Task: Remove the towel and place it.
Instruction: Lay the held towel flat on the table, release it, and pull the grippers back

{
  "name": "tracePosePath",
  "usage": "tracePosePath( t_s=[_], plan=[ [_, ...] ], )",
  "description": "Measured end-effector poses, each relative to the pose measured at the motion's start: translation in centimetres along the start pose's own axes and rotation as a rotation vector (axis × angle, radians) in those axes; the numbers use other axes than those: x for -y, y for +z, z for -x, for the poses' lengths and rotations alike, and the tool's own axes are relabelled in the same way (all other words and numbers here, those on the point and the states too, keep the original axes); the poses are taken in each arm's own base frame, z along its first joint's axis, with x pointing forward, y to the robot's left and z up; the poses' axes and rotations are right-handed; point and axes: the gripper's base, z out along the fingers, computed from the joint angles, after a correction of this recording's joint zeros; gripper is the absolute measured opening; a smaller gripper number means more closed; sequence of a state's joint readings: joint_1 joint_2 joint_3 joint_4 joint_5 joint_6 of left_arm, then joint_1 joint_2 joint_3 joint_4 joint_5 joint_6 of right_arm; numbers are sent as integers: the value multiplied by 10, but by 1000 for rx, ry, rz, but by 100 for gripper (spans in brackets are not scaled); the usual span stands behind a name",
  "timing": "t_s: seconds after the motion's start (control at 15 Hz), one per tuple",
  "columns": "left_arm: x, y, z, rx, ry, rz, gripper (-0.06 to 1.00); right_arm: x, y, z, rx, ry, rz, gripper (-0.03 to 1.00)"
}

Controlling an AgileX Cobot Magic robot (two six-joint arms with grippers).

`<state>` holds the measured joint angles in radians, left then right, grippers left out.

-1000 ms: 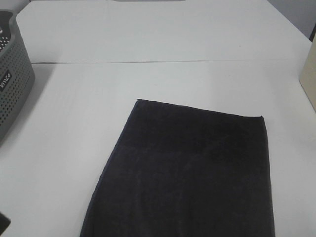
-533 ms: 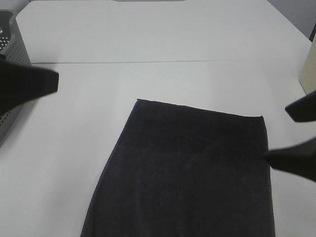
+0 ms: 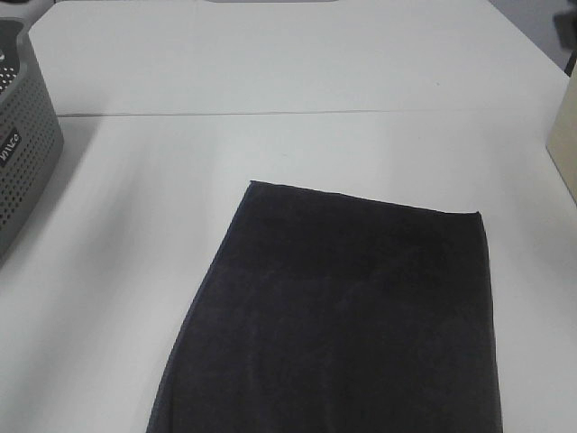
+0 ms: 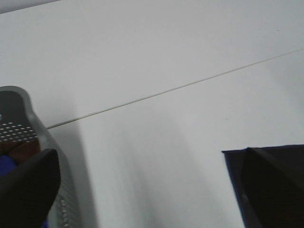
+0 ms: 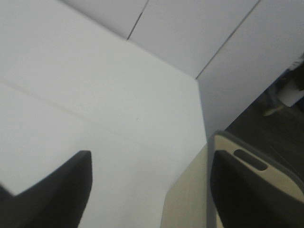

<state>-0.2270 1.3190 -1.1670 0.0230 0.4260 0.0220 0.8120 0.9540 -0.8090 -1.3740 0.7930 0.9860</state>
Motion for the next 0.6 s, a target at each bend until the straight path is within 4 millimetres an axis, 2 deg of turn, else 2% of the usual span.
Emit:
tracePosePath(
  t_s=[0.2, 0.33, 0.47, 0.6],
  plan=[
    [-22, 7, 23, -81, -12, 188, 98, 15, -4, 23, 109, 241, -72, 68],
    [-39, 14, 33, -148, -8, 366, 98, 21, -9, 44, 187, 407, -12, 68],
    [-39, 22, 36, -221, 37, 344, 98, 27, -16, 67, 252, 493, 78, 68],
    [-26, 31, 36, -283, 47, 181, 98, 34, -20, 90, 250, 516, 127, 68]
  ],
)
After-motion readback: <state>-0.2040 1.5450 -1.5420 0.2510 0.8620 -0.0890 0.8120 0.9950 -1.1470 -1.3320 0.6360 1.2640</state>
